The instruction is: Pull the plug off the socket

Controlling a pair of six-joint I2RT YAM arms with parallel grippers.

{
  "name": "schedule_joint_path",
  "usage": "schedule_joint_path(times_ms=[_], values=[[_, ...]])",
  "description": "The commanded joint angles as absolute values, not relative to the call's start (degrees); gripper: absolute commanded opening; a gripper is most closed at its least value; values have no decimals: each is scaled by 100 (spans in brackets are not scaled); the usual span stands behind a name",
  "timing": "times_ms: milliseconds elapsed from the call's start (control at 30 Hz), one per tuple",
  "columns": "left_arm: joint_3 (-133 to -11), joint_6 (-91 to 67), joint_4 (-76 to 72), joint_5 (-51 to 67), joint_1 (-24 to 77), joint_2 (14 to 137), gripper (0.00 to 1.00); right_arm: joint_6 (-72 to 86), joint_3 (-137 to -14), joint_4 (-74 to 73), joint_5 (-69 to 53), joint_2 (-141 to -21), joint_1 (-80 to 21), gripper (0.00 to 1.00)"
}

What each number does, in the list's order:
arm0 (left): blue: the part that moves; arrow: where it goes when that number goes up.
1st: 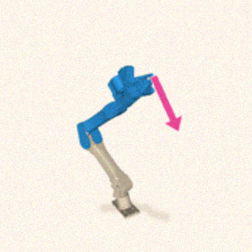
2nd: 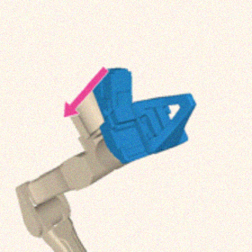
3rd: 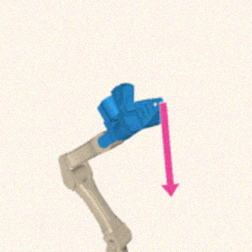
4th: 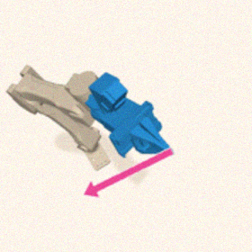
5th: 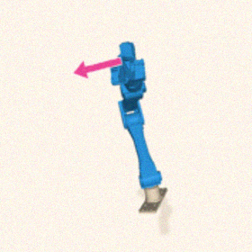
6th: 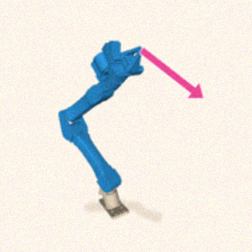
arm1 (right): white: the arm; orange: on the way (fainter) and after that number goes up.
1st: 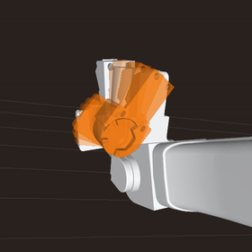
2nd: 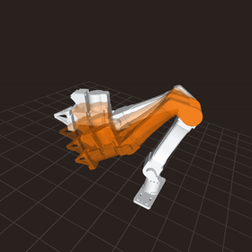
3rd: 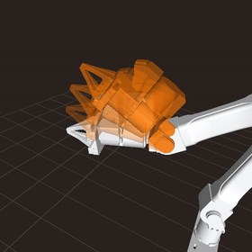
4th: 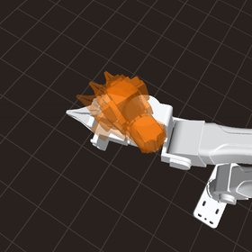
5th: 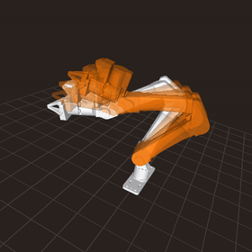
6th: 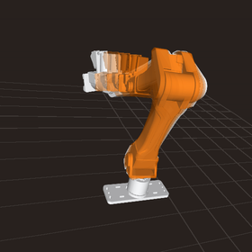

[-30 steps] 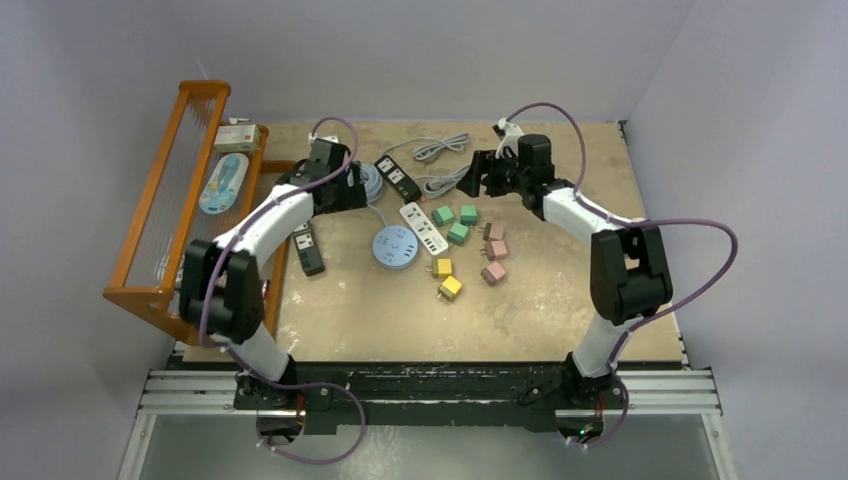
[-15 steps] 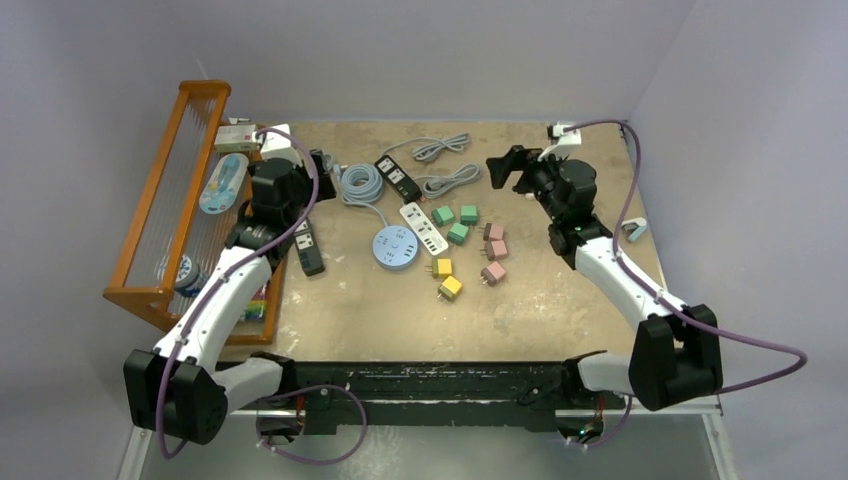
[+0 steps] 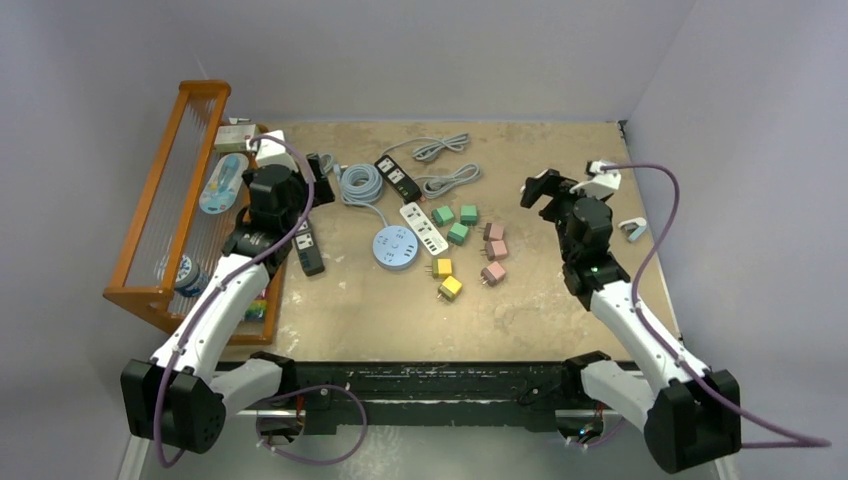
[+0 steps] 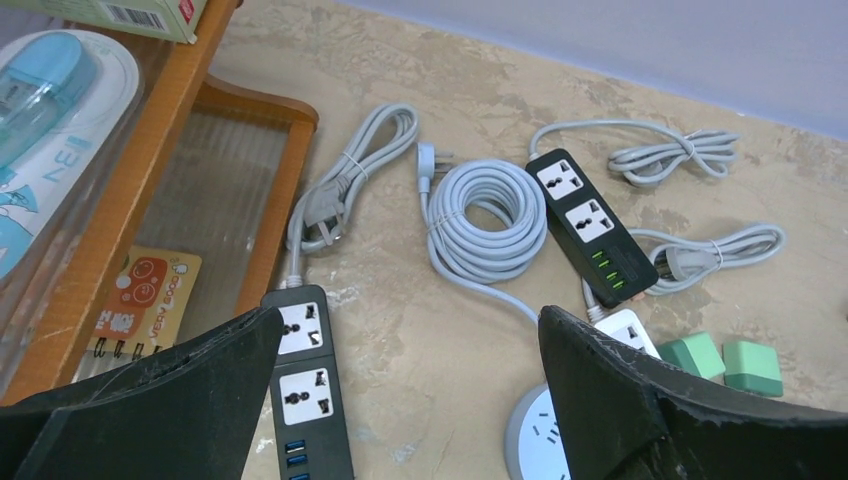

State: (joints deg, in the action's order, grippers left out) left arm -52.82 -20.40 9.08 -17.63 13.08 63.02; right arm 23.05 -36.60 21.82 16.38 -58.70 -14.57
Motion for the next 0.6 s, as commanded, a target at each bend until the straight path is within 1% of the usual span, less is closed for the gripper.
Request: schedule_joint_path(times_ms=[0,133,367,400,467,567], values=[[-5349,-2112,537,-2031,1292,5907,100,2270,-3695,2305,2453,-5402,-1447,100],[-5113,-1936,322,-2367,1287,5539,100,2182,-3511,2546,2424,-5174,-1448,100],[-4780,-1929,-50,-2381,1292,5085,100,2131,-3516,2502,2452,-5138,-1450,100],[-4764,-1919,-80,-2337,1292,5074,98,2099,-3539,2481,2473,-5129,-1450,100],[-4816,-1886,-34,-2303,1292,5144,91,2103,-3542,2438,2487,-5093,-1450,100],[-4980,-1868,224,-2351,1288,5426,90,2064,-3513,2401,2455,-5030,-1450,100]])
